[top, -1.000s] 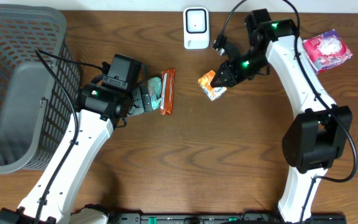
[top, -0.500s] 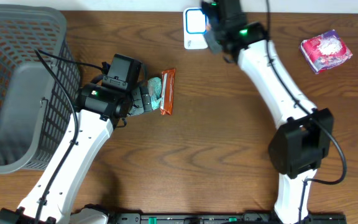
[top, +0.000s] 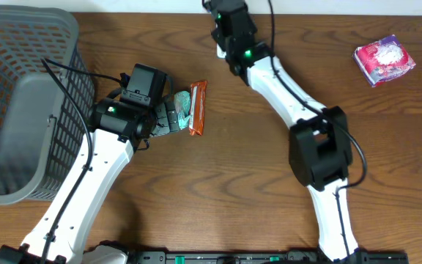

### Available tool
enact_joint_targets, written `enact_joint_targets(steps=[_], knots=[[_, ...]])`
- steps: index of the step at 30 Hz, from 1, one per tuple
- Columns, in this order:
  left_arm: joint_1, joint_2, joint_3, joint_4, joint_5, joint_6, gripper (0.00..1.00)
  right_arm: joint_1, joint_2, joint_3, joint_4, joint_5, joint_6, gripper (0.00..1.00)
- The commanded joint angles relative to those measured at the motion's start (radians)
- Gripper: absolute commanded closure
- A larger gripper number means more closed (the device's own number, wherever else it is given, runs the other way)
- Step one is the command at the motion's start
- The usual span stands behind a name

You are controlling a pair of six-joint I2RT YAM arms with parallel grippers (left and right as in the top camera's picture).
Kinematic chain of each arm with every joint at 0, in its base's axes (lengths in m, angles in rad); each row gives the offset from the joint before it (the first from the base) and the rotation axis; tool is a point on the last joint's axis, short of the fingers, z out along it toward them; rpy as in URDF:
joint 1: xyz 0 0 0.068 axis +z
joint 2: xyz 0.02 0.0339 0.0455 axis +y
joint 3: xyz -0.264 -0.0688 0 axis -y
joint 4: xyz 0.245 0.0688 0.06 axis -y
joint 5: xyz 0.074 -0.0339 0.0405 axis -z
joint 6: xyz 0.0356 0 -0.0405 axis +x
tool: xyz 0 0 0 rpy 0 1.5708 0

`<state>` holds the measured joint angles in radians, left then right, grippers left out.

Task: Scan the item barcode
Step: 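Place the orange packet left of the purple package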

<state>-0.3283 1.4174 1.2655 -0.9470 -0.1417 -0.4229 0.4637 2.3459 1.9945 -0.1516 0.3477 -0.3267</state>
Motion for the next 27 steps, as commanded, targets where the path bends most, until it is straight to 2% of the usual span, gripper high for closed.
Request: enact_joint_targets(steps=[1,5,8,12,14,18,19,20,21,27], knots=[[0.002,0.000,0.010,-0.006,-0.016,-0.013,0.02,-0.007,-0.010,0.006,0.013,0.047,0.002,0.99],[0.002,0.000,0.010,-0.006,-0.016,-0.013,0.02,-0.049,-0.047,0.007,-0.005,0.186,0.019,0.99],[0.002,0.000,0.010,-0.006,-0.016,-0.013,0.02,-0.137,-0.071,0.006,-0.109,0.327,0.020,0.99],[0.002,0.000,0.010,-0.006,-0.016,-0.013,0.02,-0.254,-0.069,0.006,-0.343,0.288,0.021,0.99],[0.002,0.000,0.010,-0.006,-0.016,-0.013,0.02,-0.332,-0.069,0.006,-0.473,0.223,0.101,0.99],[0.002,0.000,0.010,-0.006,-0.016,-0.013,0.02,-0.430,-0.069,0.005,-0.550,0.150,0.195,0.96],[0.002,0.000,0.010,-0.006,-0.016,-0.013,0.02,-0.449,-0.069,0.005,-0.559,0.126,0.200,0.77],[0.002,0.000,0.010,-0.006,-0.016,-0.013,0.02,-0.467,-0.069,0.005,-0.566,0.102,0.200,0.24],[0.002,0.000,0.010,-0.006,-0.016,-0.013,0.02,-0.480,-0.069,0.005,-0.576,0.079,0.201,0.01],[0.002,0.000,0.010,-0.006,-0.016,-0.013,0.02,-0.487,-0.071,0.006,-0.657,-0.025,0.217,0.01]])
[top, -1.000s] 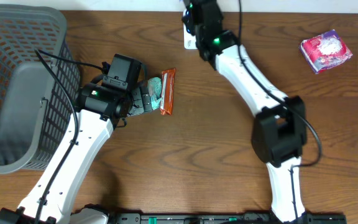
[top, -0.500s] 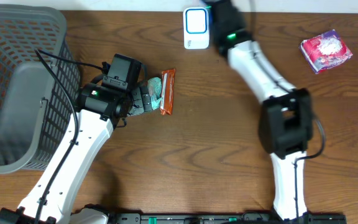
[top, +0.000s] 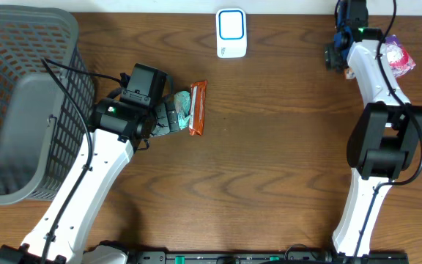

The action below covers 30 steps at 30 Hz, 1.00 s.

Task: Scan the item barcode
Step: 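Place the orange packet left of the purple package, then reach the right gripper to the red snack bar and grasp it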

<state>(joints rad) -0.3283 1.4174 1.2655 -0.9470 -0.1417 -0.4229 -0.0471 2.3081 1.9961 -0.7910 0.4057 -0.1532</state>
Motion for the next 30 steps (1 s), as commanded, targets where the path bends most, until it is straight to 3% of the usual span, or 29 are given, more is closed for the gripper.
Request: enact_joint_targets(steps=[1,8,17,30], knots=[[0.002,0.000,0.010,-0.006,-0.016,-0.013,0.02,0.031,-0.037,0.004,-0.032,-0.084,0.067,0.01],[0.002,0.000,0.010,-0.006,-0.016,-0.013,0.02,0.140,-0.166,0.004,-0.103,-0.234,0.142,0.01],[0.002,0.000,0.010,-0.006,-0.016,-0.013,0.02,0.298,-0.328,0.004,-0.272,-0.823,0.141,0.01],[0.002,0.000,0.010,-0.006,-0.016,-0.013,0.02,0.539,-0.282,0.003,-0.342,-0.814,0.142,0.01]])
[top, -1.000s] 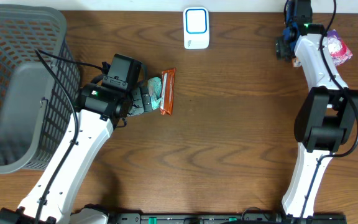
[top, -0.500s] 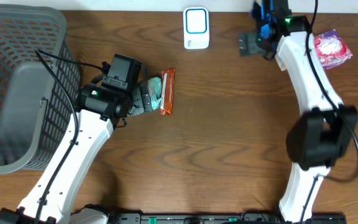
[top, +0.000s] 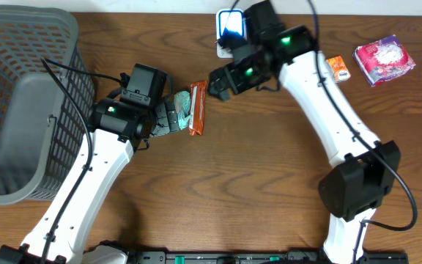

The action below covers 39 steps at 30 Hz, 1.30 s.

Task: Scan the item barcode
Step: 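Reach the right gripper to the red snack bar and grasp it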

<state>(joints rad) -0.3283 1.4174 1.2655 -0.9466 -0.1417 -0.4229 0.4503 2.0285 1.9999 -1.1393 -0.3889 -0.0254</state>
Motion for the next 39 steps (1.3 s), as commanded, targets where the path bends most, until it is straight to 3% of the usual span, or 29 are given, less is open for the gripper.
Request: enact_joint_targets(steps=[1,8,21,25,28,39], knots=[[0.002,0.000,0.010,-0.006,-0.016,-0.013,0.02,0.053,0.000,-0.001,0.009,-0.018,0.014,0.01],[0.002,0.000,0.010,-0.006,-0.016,-0.013,0.02,0.137,0.086,-0.001,-0.005,0.118,0.212,0.01],[0.002,0.000,0.010,-0.006,-0.016,-0.013,0.02,0.232,0.148,-0.001,0.007,0.100,0.219,0.01],[0.002,0.000,0.010,-0.006,-0.016,-0.013,0.02,0.226,0.148,-0.001,0.009,0.184,0.230,0.01],[0.002,0.000,0.010,-0.006,-0.016,-0.013,0.02,0.201,0.148,-0.001,0.014,0.314,0.328,0.01],[0.002,0.000,0.010,-0.006,-0.016,-0.013,0.02,0.096,0.166,-0.002,0.099,0.208,0.402,0.01]])
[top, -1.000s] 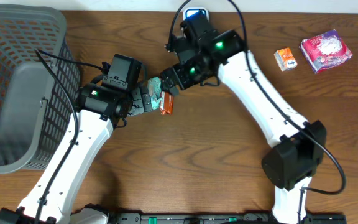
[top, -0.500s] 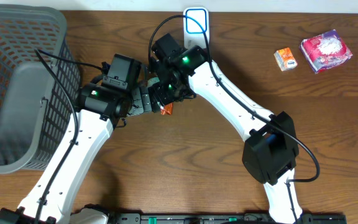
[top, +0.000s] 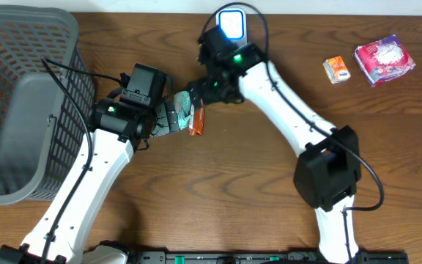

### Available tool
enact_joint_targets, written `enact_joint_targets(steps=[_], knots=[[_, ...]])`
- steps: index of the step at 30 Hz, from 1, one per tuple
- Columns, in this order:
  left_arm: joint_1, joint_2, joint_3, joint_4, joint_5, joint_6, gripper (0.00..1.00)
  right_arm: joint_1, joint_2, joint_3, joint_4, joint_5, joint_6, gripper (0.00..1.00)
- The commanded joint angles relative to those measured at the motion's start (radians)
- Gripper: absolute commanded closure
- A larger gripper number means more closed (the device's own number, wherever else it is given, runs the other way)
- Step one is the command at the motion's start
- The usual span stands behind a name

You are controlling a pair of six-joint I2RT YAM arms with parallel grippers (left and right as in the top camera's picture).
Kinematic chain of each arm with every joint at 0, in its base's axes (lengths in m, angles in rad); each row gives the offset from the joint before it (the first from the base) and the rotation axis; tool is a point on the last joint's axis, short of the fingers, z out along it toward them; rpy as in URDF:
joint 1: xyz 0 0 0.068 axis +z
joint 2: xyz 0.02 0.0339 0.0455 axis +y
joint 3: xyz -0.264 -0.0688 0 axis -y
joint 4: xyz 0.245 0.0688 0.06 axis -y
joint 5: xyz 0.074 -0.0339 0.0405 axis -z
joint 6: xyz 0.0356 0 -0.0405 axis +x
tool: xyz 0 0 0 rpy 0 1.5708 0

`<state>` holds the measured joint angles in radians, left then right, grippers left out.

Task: Scan the item barcode
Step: 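Reach the right gripper to the red snack bar and grasp it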

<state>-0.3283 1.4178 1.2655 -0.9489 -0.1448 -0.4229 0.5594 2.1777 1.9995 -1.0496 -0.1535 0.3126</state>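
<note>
An orange-red snack bar (top: pixel 197 123) lies on the table beside a teal packet (top: pixel 182 107). My left gripper (top: pixel 168 117) sits right at the teal packet, fingers on either side of it; whether they grip it is unclear. My right gripper (top: pixel 198 92) reaches down over the top end of the bar and the packet, and its fingers look spread. The white scanner with a blue face (top: pixel 231 24) stands at the table's far edge, just behind the right arm.
A grey mesh basket (top: pixel 20 44) fills the left side. A small orange box (top: pixel 335 70) and a pink patterned packet (top: pixel 384 60) lie at the far right. The right arm (top: pixel 284 125) stretches diagonally across the middle of the table.
My right gripper has moved left and slightly down, from in front of the scanner to the top end of the snack bar and teal packet. The left arm, the bar and the packet lie as before.
At first the right arm hid the scanner spot at the far edge. Then it was at the far right by the pink packet. Then an orange box lay there and the gripper was near the scanner; now it is over the bar. The left arm stayed still.
</note>
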Motion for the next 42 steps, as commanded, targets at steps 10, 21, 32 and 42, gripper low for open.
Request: enact_joint_targets(steps=[10,21,32,42], knots=[[0.002,0.000,0.010,-0.004,-0.013,-0.013,0.02,-0.014,0.150,-0.001,0.126,-0.192,0.166,0.19],[0.002,0.000,0.010,-0.004,-0.013,-0.013,0.02,-0.002,0.198,-0.001,0.139,-0.140,0.200,0.29],[0.002,0.000,0.010,-0.004,-0.013,-0.013,0.02,0.056,0.198,-0.007,0.126,0.055,0.259,0.41],[0.002,0.000,0.010,-0.004,-0.013,-0.013,0.02,0.056,0.198,-0.090,0.162,0.048,0.229,0.51]])
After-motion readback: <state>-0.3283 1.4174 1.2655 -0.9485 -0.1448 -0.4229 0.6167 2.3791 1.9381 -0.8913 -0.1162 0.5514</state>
